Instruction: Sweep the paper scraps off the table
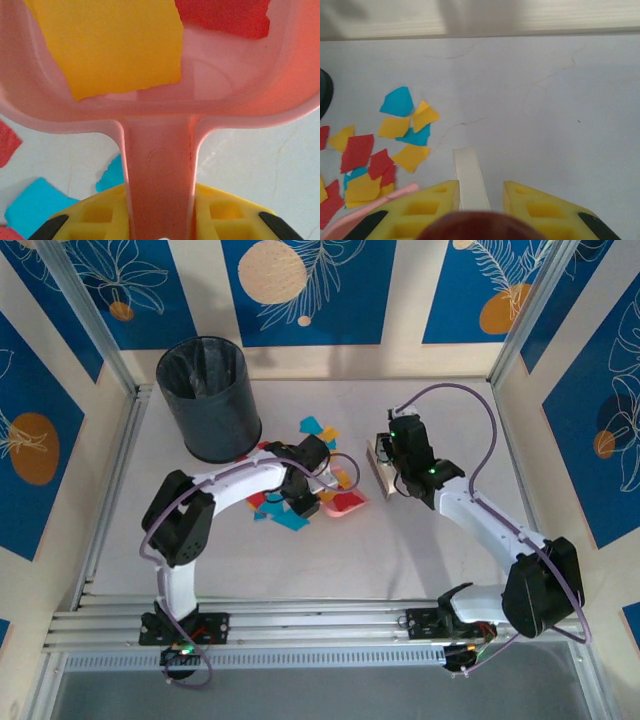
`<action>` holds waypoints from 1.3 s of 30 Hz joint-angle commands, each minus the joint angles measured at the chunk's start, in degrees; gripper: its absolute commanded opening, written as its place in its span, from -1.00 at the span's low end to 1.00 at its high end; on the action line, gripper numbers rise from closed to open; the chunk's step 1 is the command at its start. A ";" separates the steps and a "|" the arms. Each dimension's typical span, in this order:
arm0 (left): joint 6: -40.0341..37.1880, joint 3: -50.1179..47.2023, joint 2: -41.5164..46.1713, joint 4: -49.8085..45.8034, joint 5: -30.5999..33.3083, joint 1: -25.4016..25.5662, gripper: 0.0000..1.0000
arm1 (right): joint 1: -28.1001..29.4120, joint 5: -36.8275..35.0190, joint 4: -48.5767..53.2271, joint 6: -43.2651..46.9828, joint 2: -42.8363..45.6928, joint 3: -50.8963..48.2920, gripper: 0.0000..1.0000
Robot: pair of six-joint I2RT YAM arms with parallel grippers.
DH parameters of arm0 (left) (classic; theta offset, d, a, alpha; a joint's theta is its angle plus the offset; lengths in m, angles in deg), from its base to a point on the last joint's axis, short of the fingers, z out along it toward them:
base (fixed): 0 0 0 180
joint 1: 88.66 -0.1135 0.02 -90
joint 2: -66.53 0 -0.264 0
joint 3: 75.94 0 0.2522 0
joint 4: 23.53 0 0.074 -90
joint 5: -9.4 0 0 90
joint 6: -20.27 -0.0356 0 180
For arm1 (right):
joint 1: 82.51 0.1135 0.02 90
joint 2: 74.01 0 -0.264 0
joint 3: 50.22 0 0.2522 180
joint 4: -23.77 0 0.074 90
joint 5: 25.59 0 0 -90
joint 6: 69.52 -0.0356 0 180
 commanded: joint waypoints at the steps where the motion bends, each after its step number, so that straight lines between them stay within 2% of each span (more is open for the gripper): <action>1: 2.21 -0.88 4.96 3.64 -2.89 -1.77 -1.00 | -1.10 -2.75 -0.05 -1.49 2.57 -0.87 -1.00; 11: 4.01 1.74 13.53 4.81 -3.93 -3.08 -1.00 | -2.53 -0.85 1.01 -3.18 3.85 -1.55 -1.00; 17: 5.96 4.86 17.15 3.75 -6.76 -6.06 -1.00 | -2.84 0.58 0.64 -3.29 3.99 -1.91 -1.00; 29: 13.67 12.57 21.63 3.56 -14.61 -17.37 -1.00 | -3.03 4.07 -0.40 -3.25 2.68 -2.27 -1.00; 31: 16.32 14.72 21.47 2.89 -14.42 -19.28 -1.00 | -3.00 4.26 -0.27 -3.27 2.33 -2.11 -1.00; 39: 26.47 19.79 19.49 3.85 -20.46 -27.59 -1.00 | -2.96 5.34 0.09 -3.44 0.83 -1.41 -1.00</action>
